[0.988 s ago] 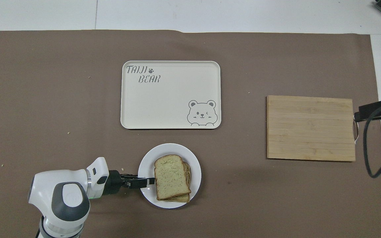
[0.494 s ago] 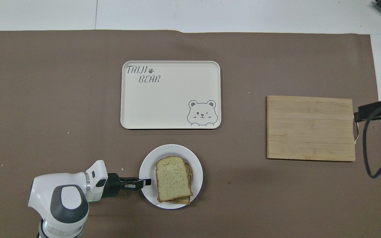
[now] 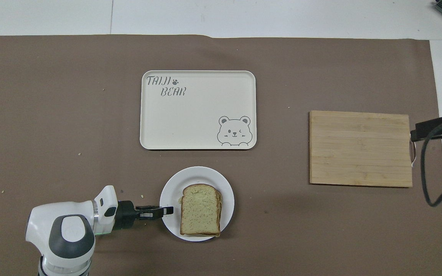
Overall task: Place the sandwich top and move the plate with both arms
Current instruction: 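Move the left gripper to the plate rim and grip it, then slide the white plate with the left gripper onto the bear tray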
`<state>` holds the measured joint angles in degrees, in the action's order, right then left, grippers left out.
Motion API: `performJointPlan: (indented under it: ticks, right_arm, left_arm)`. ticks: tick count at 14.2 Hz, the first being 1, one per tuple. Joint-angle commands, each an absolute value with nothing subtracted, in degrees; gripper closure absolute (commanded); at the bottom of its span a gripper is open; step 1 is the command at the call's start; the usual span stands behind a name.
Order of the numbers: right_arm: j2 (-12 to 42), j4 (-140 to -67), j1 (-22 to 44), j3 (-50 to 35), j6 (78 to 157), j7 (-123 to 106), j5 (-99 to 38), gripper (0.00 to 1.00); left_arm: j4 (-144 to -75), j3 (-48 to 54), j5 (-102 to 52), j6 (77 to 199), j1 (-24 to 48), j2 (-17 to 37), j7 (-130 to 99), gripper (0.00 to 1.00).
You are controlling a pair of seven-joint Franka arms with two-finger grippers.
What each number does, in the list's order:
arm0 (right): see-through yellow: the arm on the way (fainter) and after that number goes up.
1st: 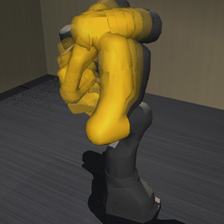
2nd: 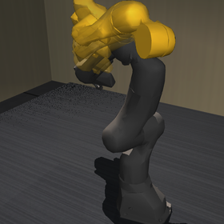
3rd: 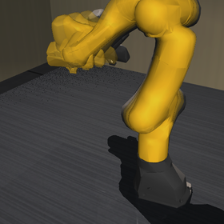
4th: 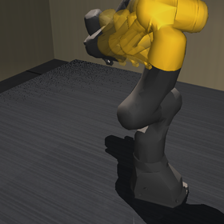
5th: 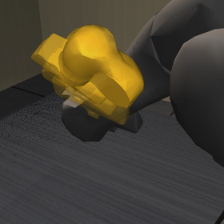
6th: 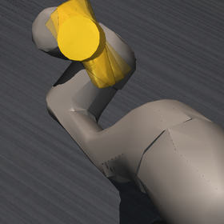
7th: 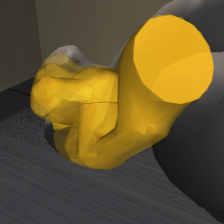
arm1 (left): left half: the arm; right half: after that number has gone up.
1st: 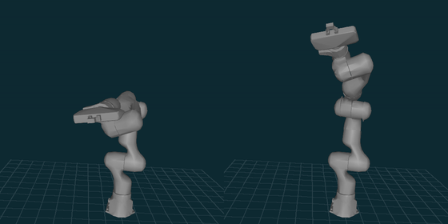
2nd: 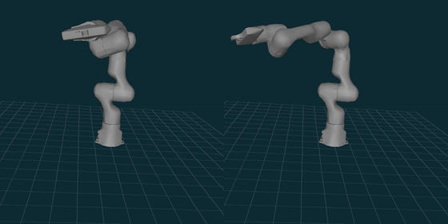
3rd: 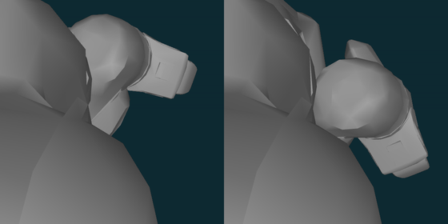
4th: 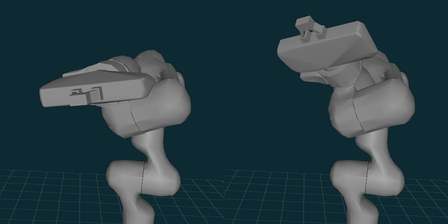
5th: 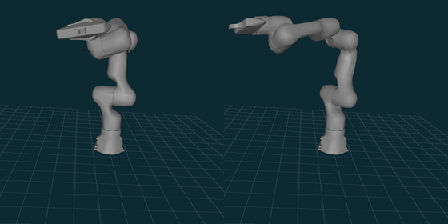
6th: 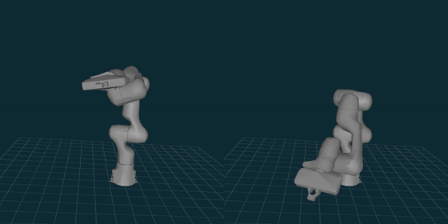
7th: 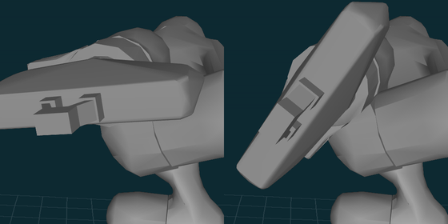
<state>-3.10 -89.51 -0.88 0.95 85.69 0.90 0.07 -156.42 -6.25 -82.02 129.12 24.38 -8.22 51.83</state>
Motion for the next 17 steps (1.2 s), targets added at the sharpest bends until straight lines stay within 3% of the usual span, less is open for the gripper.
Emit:
performJointPlan:
  ticks: [1,5,12,17]
  right_arm:
    - [-4.48,-91.14,-1.58,0.53,86.48,-0.44,-0.62,0.00]
    - [-4.48,-91.14,-1.67,0.53,86.40,-0.44,-0.62,0.00]
    - [-4.48,-91.14,-1.67,0.53,86.40,-0.44,-0.62,0.00]
    - [-4.40,-91.14,-1.58,0.53,86.48,-0.44,-0.62,0.00]
  left_arm:
    - [-157.06,-6.68,-82.88,125.95,21.19,-9.23,52.73,1.00]
    - [-152.59,-6.68,-82.79,121.47,16.18,-6.51,52.38,1.00]
    - [-138.45,-6.68,-82.88,119.70,12.39,2.19,48.79,1.00]
    - [-124.38,-6.07,-81.65,122.34,8.72,12.29,39.48,1.00]
